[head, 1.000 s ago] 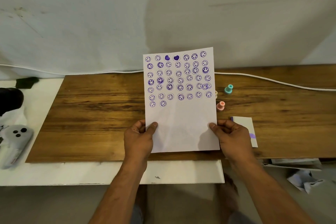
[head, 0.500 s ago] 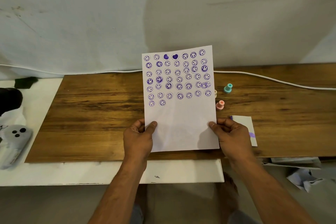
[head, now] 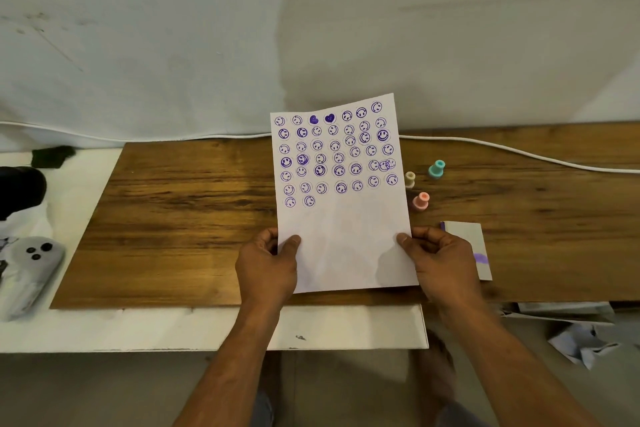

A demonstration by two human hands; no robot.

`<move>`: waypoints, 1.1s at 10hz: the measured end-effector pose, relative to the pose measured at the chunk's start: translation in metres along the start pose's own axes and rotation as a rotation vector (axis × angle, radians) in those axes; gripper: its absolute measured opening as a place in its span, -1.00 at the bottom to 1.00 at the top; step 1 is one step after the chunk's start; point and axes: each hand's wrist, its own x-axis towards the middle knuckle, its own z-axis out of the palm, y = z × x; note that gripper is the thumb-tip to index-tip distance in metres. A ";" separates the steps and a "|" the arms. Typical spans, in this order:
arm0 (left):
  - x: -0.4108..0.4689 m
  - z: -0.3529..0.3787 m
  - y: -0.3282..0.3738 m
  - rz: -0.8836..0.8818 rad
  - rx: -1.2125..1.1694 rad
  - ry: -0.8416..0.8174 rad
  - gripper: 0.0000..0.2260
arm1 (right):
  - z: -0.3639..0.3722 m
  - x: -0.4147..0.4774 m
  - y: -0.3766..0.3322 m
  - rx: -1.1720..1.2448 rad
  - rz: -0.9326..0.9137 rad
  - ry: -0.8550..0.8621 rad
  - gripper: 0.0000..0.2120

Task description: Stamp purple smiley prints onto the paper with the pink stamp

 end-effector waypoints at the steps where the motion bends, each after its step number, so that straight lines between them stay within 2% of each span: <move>1: -0.003 0.000 0.001 0.076 0.112 0.014 -0.83 | 0.002 0.000 0.001 -0.052 -0.009 0.005 -0.89; 2: -0.006 -0.002 0.002 0.157 0.268 0.014 -0.70 | 0.006 -0.001 0.000 -0.130 0.001 0.027 -0.77; 3: -0.007 -0.003 0.000 0.202 0.395 0.002 -0.66 | 0.006 -0.002 -0.003 -0.190 -0.046 0.054 -0.76; 4: -0.008 -0.003 -0.002 0.244 0.562 -0.004 -0.61 | 0.004 -0.010 -0.013 -0.408 -0.244 0.139 -0.78; 5: -0.008 -0.003 -0.002 0.262 0.593 -0.019 -0.60 | 0.007 -0.011 -0.023 -0.553 -0.450 0.214 -0.72; 6: -0.009 -0.003 -0.003 0.278 0.633 -0.029 -0.63 | 0.018 0.002 -0.044 -0.820 -0.712 0.188 -0.44; 7: -0.011 -0.004 -0.004 0.283 0.651 -0.033 -0.63 | 0.027 0.013 -0.058 -0.980 -0.817 0.185 -0.29; 9: -0.012 -0.004 0.000 0.269 0.672 -0.062 -0.62 | 0.037 0.024 -0.058 -1.121 -0.894 0.156 -0.20; 11: -0.013 -0.009 0.014 0.317 0.786 -0.017 -0.63 | 0.031 0.022 -0.056 -1.152 -0.846 0.145 -0.20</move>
